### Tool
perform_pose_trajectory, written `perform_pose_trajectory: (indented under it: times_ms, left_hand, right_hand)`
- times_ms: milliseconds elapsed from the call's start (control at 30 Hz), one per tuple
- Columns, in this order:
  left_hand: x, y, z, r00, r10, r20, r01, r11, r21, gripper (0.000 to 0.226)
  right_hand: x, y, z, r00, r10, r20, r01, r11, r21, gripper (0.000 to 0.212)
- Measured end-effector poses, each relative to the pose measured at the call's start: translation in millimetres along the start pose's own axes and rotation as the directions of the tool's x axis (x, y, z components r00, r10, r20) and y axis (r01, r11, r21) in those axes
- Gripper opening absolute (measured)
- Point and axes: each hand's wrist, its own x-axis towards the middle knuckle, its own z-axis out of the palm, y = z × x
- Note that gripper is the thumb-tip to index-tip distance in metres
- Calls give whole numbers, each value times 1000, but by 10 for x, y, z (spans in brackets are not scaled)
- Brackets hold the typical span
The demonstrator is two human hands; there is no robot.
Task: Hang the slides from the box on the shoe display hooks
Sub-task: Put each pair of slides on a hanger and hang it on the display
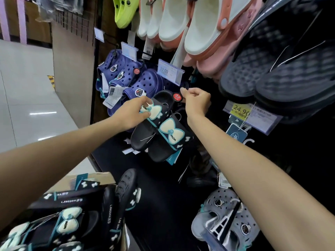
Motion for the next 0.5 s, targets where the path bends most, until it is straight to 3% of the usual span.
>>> perform_pose_trajectory:
  times_ms: [167, 367, 500]
  left_hand:
    - [105, -16, 28, 995, 29, 93, -35, 997, 68, 41]
    - [178, 5, 112, 998, 51, 24, -51, 999, 16, 38]
    - [229, 6, 170, 997, 47, 55, -50, 997, 65, 39]
  right_hand:
    - [165, -83, 48, 999, 26, -24, -25, 999, 46, 19]
    - [286, -78, 72, 1000, 27, 8, -27, 996, 80, 29]
    - [334, -7, 118, 999, 28, 44, -29, 999, 32, 30]
